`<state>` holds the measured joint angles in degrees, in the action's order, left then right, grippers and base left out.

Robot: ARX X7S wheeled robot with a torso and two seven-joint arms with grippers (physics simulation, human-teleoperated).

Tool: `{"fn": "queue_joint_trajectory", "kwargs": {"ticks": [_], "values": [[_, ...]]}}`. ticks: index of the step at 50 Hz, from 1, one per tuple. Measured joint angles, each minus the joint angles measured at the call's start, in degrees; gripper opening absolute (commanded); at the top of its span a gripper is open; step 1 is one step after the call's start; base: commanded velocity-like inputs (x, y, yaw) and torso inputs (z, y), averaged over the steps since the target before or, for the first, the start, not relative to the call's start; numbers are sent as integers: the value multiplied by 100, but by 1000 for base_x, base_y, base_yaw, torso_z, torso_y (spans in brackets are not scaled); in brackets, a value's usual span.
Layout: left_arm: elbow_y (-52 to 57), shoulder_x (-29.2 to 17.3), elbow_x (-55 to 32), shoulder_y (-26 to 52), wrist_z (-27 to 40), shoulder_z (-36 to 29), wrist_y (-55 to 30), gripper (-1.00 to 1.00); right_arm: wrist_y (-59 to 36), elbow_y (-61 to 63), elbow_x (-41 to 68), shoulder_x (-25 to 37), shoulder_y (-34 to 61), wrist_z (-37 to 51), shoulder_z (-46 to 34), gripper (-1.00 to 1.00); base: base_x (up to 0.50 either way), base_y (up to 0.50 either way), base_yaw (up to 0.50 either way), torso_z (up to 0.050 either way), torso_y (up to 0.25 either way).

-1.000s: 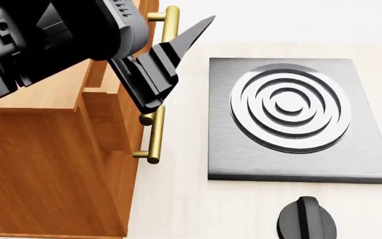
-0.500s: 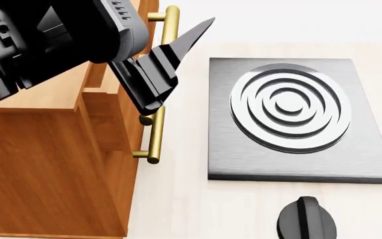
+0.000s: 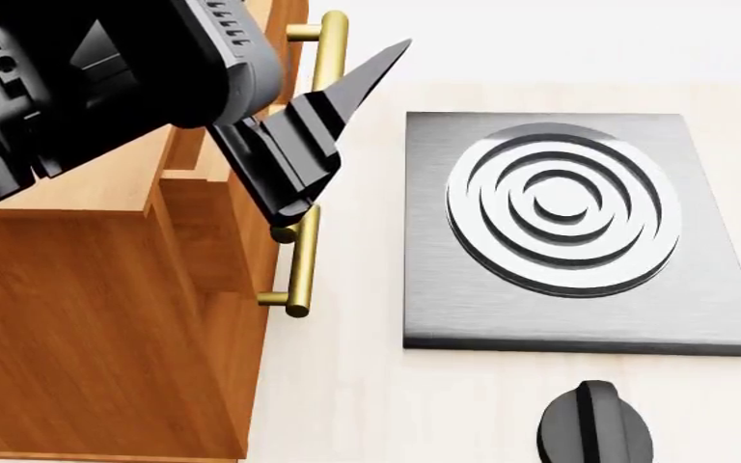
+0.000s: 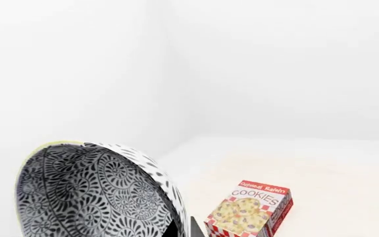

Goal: Pick the akita bowl on the wooden cabinet and place it on the plate.

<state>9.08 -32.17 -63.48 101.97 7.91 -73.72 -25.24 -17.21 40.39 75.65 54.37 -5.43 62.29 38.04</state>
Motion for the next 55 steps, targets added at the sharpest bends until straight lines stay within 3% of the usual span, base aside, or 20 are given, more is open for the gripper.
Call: {"fn": "queue_joint_trajectory", "kwargs": {"ticks": [35,55], "values": [[7,-55,37,-126,21,42,52,100,465,-856,1821,-662,354,-600,345,-100,0,0,0,0,0],[23,-89,57,-183,36,58,63,100,538,-1066,2346,-829,445,-610,406,-100,0,0,0,1,0]]}}
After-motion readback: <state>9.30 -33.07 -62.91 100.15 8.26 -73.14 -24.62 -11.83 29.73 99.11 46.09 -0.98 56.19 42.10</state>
